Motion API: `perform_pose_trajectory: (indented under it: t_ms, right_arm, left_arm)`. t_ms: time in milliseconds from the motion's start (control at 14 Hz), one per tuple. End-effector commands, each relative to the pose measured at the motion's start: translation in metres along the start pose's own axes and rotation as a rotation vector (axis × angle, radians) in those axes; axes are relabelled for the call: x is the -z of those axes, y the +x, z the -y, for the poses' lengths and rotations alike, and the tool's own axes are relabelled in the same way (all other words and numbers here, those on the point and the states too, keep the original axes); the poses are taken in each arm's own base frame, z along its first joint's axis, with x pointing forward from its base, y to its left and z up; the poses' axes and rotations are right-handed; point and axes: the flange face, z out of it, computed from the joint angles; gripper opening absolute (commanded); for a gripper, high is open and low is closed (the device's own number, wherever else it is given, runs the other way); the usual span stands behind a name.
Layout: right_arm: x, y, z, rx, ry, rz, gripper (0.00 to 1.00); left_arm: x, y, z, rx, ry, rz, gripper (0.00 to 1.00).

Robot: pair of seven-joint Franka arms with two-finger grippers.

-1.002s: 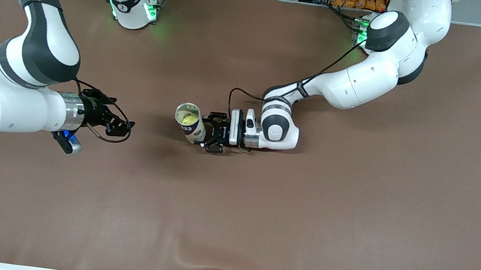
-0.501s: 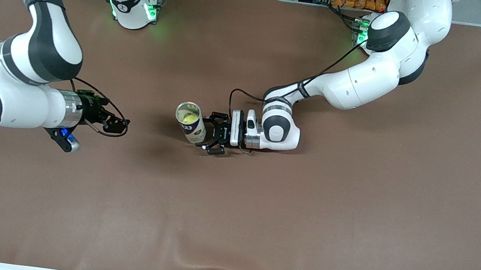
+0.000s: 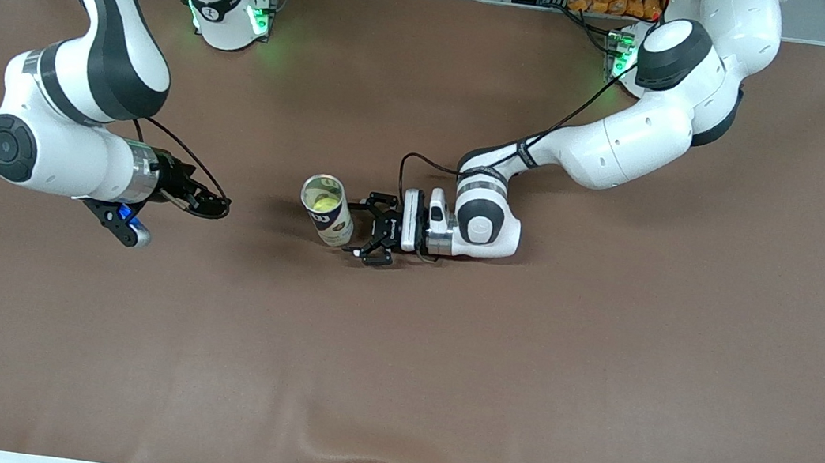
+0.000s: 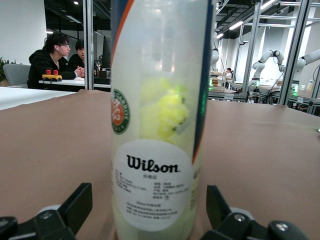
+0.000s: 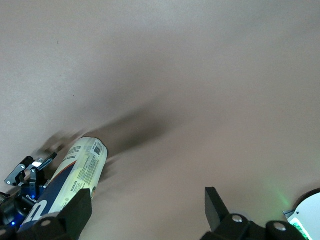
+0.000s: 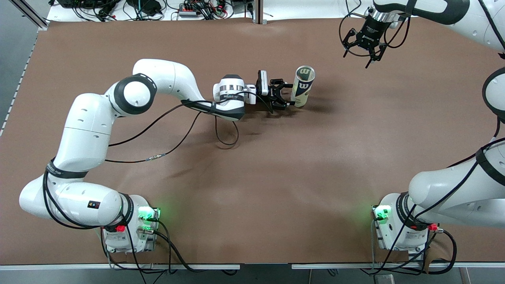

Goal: Insert tennis ball vertically with right arm
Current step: 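Open the left gripper to release the upright can and pull back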

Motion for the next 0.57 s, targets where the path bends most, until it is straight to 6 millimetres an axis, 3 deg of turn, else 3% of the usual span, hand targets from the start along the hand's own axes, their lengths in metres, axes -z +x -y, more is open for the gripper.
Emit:
perform_pose_trajectory:
  t_ms: [0,286,501]
  right_arm:
    - [0.004,-0.01,-0.005,0.023,-0.005,-0.032,1.0]
    - [0.005,-0.01,-0.006,0.068,-0.006,-0.034,1.0]
    - [0.01,-0.008,-0.011,0.107,-0.007,-0.044,1.0]
  left_arm:
    - [0.03,0.012,-0.006,-0.005,0.002,0.032,1.0]
    - [0.06,0.024,-0.012,0.012,-0.002,0.039,1.0]
    - [0.096,0.045,0.001,-0.012,0.017,0.059,1.0]
